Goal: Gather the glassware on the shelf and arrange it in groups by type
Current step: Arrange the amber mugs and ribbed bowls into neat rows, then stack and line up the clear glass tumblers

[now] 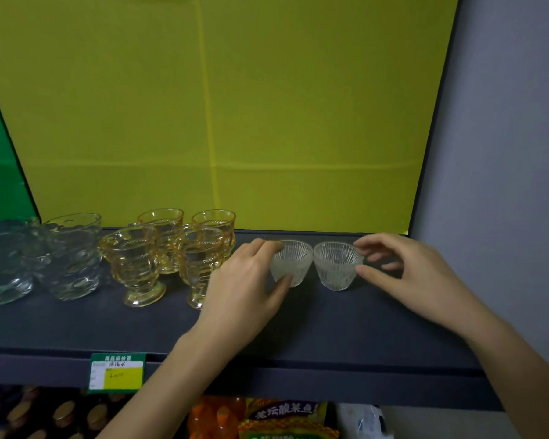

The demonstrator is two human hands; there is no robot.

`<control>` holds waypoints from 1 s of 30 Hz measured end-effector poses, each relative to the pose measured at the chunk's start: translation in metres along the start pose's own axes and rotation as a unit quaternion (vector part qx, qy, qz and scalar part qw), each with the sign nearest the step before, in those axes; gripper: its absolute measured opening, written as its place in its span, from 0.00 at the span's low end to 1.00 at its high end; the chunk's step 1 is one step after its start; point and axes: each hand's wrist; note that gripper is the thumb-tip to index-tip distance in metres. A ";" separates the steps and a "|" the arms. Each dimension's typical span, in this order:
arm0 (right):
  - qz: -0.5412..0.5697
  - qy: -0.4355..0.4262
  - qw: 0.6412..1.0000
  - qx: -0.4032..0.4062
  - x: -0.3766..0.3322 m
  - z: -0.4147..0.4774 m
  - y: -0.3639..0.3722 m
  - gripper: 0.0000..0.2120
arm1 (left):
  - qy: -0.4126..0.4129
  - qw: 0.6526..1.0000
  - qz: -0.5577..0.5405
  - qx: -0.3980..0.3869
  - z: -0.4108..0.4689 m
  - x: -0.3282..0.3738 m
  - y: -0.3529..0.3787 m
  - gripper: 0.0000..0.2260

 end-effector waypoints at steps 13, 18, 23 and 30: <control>-0.046 -0.137 0.982 -0.123 -0.089 -0.014 0.063 0.11 | -0.074 0.984 0.147 0.064 -0.071 -0.067 -0.090 0.09; -0.032 -0.166 0.976 -0.135 -0.142 -0.013 0.106 0.10 | -0.123 0.980 0.149 0.056 -0.108 -0.118 -0.131 0.13; -0.017 -0.184 0.975 -0.126 -0.206 -0.006 0.157 0.09 | -0.127 0.977 0.163 0.048 -0.141 -0.182 -0.175 0.16; -0.004 -0.182 0.978 -0.103 -0.272 0.021 0.203 0.07 | -0.134 0.981 0.125 0.061 -0.163 -0.248 -0.211 0.14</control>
Point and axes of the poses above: each hand's wrist, its own z-axis towards the middle knuckle, its own y-axis out of the palm, x = y × z, and after that the axes turned 2 degrees about y, right-handed
